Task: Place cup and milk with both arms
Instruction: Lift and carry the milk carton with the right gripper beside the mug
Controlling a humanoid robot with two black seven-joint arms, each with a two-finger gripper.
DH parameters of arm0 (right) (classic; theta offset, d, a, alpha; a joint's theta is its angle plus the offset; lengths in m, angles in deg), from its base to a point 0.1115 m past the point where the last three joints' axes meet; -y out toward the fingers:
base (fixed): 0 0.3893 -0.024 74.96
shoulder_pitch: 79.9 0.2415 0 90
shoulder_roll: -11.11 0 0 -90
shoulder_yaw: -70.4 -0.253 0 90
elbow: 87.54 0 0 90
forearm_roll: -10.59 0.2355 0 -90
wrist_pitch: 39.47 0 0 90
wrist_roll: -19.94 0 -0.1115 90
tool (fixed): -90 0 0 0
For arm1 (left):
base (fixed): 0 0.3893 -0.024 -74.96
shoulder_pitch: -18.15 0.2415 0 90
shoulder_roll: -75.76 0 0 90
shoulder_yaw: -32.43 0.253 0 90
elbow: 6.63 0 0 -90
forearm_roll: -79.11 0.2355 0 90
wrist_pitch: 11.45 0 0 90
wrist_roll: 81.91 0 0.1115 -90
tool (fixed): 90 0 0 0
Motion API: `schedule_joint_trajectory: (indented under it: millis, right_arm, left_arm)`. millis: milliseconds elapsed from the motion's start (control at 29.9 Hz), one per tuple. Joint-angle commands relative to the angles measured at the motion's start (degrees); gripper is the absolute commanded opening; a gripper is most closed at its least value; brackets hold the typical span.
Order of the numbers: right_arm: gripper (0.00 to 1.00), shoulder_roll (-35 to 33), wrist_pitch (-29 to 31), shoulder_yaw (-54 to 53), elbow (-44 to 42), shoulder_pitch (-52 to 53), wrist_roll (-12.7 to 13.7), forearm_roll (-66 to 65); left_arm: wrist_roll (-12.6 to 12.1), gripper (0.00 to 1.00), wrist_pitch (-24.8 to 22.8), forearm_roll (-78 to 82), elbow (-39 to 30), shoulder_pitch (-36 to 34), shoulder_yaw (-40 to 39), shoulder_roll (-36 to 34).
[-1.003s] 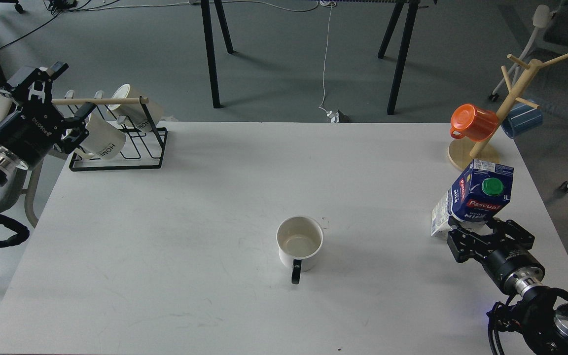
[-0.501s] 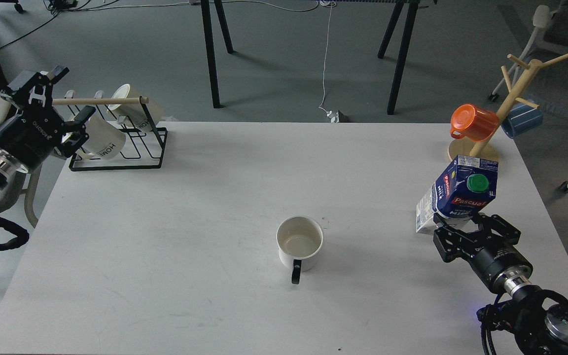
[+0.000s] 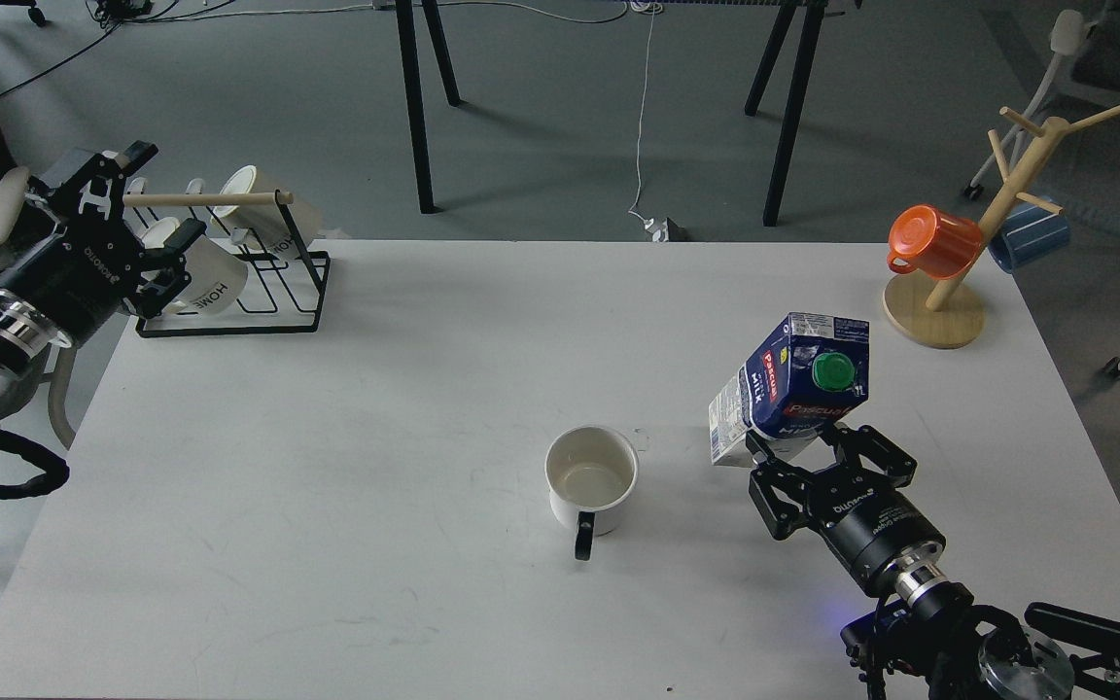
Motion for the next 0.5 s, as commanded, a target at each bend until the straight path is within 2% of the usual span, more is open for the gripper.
schedule_joint_trajectory:
  millis: [0, 100, 468]
  right_arm:
    - [0.67, 3.3, 0.0, 0.0, -0.1, -0.3, -1.0, -2.1]
    - [0.67, 5.1, 0.0, 0.0, 0.0, -0.8, -1.8, -3.2]
    - [0.68, 5.0, 0.0, 0.0, 0.1, -4.1, -1.8, -4.7]
  left_arm:
    - [0.0, 0.94, 0.0, 0.0, 0.0, 0.0, 0.0, 0.0]
    - [0.0, 0.94, 0.0, 0.0, 0.0, 0.1, 0.1, 0.0]
    - [0.0, 0.94, 0.0, 0.0, 0.8, 0.2, 0.1, 0.1]
